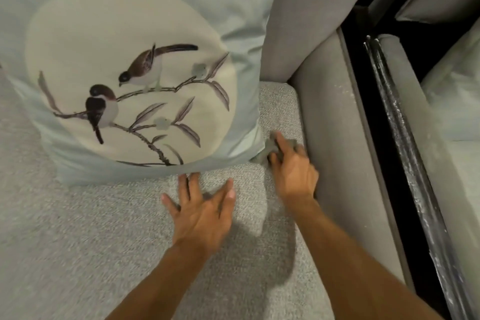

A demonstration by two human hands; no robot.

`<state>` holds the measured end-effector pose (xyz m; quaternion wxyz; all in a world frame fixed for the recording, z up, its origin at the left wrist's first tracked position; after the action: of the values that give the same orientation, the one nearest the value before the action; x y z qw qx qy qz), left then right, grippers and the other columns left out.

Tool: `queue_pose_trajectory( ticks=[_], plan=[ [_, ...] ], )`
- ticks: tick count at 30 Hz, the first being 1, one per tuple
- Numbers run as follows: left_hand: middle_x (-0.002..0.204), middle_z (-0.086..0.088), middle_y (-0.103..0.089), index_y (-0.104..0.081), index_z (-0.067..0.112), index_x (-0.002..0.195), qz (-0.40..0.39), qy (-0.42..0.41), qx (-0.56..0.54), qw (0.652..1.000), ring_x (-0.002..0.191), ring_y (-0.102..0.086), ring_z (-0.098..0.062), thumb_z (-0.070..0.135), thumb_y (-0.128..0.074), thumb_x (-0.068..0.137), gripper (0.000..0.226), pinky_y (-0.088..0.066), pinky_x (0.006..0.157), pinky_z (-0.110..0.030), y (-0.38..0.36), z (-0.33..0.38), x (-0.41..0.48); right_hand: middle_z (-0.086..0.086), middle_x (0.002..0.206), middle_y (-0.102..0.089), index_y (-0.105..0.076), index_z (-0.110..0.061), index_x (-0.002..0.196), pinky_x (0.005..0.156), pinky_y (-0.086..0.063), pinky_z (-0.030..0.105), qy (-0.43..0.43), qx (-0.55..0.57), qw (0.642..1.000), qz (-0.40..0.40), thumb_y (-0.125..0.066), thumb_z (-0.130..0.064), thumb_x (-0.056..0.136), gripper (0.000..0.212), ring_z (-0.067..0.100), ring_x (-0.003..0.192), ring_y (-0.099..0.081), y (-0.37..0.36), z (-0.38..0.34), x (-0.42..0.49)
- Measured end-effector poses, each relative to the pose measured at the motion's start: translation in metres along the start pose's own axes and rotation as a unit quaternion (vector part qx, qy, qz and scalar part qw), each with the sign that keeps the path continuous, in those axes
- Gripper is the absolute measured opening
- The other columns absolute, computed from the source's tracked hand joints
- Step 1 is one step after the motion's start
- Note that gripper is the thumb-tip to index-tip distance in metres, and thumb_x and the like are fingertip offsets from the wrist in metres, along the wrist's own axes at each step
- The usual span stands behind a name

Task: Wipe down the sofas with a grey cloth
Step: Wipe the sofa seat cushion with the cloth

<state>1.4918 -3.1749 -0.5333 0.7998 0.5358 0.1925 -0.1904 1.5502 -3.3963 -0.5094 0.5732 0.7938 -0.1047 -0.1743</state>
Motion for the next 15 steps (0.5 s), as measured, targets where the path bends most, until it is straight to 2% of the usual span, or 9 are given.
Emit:
queue_pose_trajectory(
  ticks=[2, 4, 8, 12, 13, 15],
  plan=[
    [0.169, -0.006, 0.009, -0.016, 0.069, 0.148, -0.006, -0.010, 0.014, 1.000, 0.155, 0.020, -0.033, 0.071, -0.001, 0.096, 0.055, 0.014, 0.116, -0.071, 0.000, -0.003, 0.000, 0.009, 0.129, -0.054, -0.031, -0.051, 0.149, 0.077, -0.051, 0.040, 0.000, 0.002, 1.000, 0.014, -0.050, -0.038, 0.102, 0.053, 0.032, 0.096, -0.065, 0.003, -0.006, 0.026],
    [0.166, -0.006, 0.000, -0.024, 0.069, 0.147, -0.012, -0.007, 0.005, 1.000, 0.156, 0.013, -0.033, 0.072, -0.001, 0.094, 0.057, 0.011, 0.117, -0.071, 0.002, -0.003, 0.003, 0.009, 0.129, -0.055, -0.031, -0.053, 0.149, 0.077, -0.051, 0.041, -0.010, 0.020, 1.000, 0.015, -0.049, -0.038, 0.102, 0.052, 0.032, 0.096, -0.065, -0.002, -0.004, 0.027],
    [0.162, -0.002, -0.002, -0.031, 0.069, 0.144, -0.024, 0.005, -0.001, 1.000, 0.155, 0.011, -0.031, 0.074, -0.005, 0.094, 0.056, 0.009, 0.119, -0.071, 0.003, 0.000, 0.004, 0.008, 0.139, -0.054, -0.033, -0.052, 0.148, 0.083, -0.055, 0.041, -0.048, 0.056, 0.997, 0.015, -0.047, -0.045, 0.102, 0.049, 0.029, 0.104, -0.066, -0.007, 0.017, -0.025],
    [0.165, 0.005, 0.008, -0.028, 0.070, 0.145, -0.045, 0.005, -0.013, 0.999, 0.155, 0.019, -0.030, 0.074, -0.006, 0.095, 0.055, 0.013, 0.118, -0.070, 0.005, 0.000, 0.002, 0.007, 0.152, -0.041, -0.018, -0.049, 0.154, 0.092, -0.050, 0.040, -0.060, 0.022, 0.995, -0.072, -0.028, -0.060, 0.101, 0.055, 0.027, 0.117, -0.061, -0.003, 0.028, -0.101],
    [0.165, 0.006, 0.010, -0.028, 0.070, 0.145, -0.052, 0.006, -0.014, 0.999, 0.155, 0.020, -0.029, 0.074, -0.005, 0.095, 0.055, 0.014, 0.118, -0.069, 0.005, 0.000, 0.003, 0.008, 0.149, -0.044, -0.020, -0.050, 0.153, 0.091, -0.051, 0.041, -0.056, 0.037, 0.996, -0.067, -0.028, -0.059, 0.101, 0.053, 0.028, 0.115, -0.061, 0.003, 0.026, -0.102],
    [0.165, 0.006, 0.012, -0.027, 0.071, 0.144, -0.059, 0.006, -0.010, 0.998, 0.154, 0.022, -0.028, 0.074, -0.004, 0.094, 0.056, 0.014, 0.118, -0.069, 0.005, 0.000, 0.004, 0.011, 0.134, -0.056, -0.033, -0.049, 0.149, 0.084, -0.053, 0.043, -0.054, 0.105, 0.993, 0.016, -0.036, -0.052, 0.103, 0.047, 0.032, 0.104, -0.065, 0.016, 0.025, -0.073]
  ],
)
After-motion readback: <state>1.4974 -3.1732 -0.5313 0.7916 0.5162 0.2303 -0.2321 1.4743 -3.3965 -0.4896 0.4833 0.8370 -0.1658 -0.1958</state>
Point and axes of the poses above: each hand's wrist, its own x-axis towards the middle knuckle, its own y-axis out of the back of the hand, z = x × y, the point moved 7 cm from there along x, towards the middle knuckle
